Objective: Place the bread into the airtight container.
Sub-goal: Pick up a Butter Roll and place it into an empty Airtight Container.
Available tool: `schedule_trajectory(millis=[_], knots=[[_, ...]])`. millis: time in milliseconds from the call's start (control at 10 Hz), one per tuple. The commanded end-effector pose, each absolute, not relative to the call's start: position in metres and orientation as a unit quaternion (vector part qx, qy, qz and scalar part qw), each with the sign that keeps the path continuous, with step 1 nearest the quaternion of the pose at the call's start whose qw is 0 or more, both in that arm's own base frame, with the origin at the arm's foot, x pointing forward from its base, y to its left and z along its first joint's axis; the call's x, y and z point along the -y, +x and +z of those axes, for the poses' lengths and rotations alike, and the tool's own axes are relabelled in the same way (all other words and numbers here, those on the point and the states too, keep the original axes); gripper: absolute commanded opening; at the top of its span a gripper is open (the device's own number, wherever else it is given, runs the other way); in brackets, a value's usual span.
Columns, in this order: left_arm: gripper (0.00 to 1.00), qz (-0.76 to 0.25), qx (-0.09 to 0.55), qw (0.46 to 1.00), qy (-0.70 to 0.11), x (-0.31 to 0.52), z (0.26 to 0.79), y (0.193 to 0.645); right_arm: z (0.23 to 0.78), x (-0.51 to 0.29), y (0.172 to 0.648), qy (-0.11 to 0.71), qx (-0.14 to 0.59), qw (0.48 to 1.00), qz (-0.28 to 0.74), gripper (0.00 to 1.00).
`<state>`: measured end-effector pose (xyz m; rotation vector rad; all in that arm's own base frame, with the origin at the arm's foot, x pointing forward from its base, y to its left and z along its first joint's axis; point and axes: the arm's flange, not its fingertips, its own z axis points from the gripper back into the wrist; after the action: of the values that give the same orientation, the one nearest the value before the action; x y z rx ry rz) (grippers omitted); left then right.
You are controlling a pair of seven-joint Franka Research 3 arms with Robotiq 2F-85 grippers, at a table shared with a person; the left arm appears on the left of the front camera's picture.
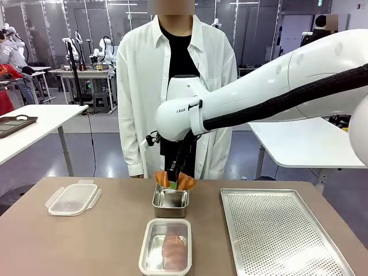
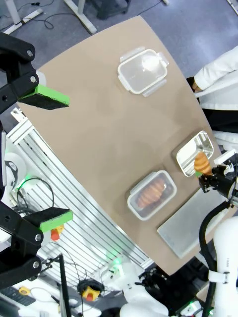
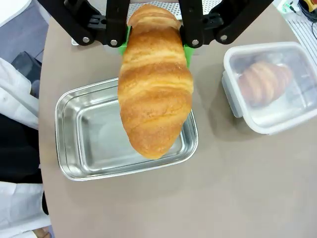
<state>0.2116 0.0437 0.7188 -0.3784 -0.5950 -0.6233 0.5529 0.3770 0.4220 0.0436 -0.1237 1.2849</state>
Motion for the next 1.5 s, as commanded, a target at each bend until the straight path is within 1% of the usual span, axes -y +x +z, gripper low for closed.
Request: schedule_trajectory(millis=[0, 300, 400, 500, 600, 800, 900, 1000, 1100, 1400], knots=[[1.00, -0.305, 0.287, 0.891, -0.177, -0.044, 0.720, 0.212, 0.427, -0.377, 0.547, 0.019, 0.056, 0.799, 0.599, 0.40], [1.00, -0.305, 0.287, 0.891, -0.177, -0.044, 0.720, 0.212, 0.423, -0.379, 0.551, 0.021, 0.057, 0.798, 0.600, 0.41], [1.00, -0.305, 0.287, 0.891, -0.177, -0.044, 0.720, 0.212, 0.422, -0.370, 0.562, 0.039, 0.067, 0.843, 0.533, 0.41], [1.00, -0.305, 0.287, 0.891, -0.177, -0.044, 0.720, 0.212, 0.415, -0.372, 0.568, 0.038, 0.090, 0.880, 0.465, 0.41], [1.00, -0.305, 0.287, 0.891, -0.177, -0.044, 0.720, 0.212, 0.412, -0.374, 0.571, 0.050, 0.090, 0.907, 0.409, 0.41], [1.00, -0.305, 0.287, 0.891, -0.177, -0.044, 0.720, 0.212, 0.412, -0.381, 0.580, 0.117, 0.110, 0.955, 0.250, 0.41], [1.00, -0.305, 0.287, 0.891, -0.177, -0.044, 0.720, 0.212, 0.405, -0.384, 0.584, 0.118, 0.094, 0.972, 0.178, 0.41], [1.00, -0.305, 0.287, 0.891, -0.177, -0.044, 0.720, 0.212, 0.400, -0.390, 0.586, 0.122, 0.098, 0.978, 0.135, 0.41], [1.00, -0.305, 0.287, 0.891, -0.177, -0.044, 0.720, 0.212, 0.393, -0.395, 0.588, 0.104, 0.075, 0.985, 0.114, 0.41], [1.00, -0.305, 0.287, 0.891, -0.177, -0.044, 0.720, 0.212, 0.363, -0.399, 0.608, 0.070, 0.082, 0.992, 0.063, 0.41]])
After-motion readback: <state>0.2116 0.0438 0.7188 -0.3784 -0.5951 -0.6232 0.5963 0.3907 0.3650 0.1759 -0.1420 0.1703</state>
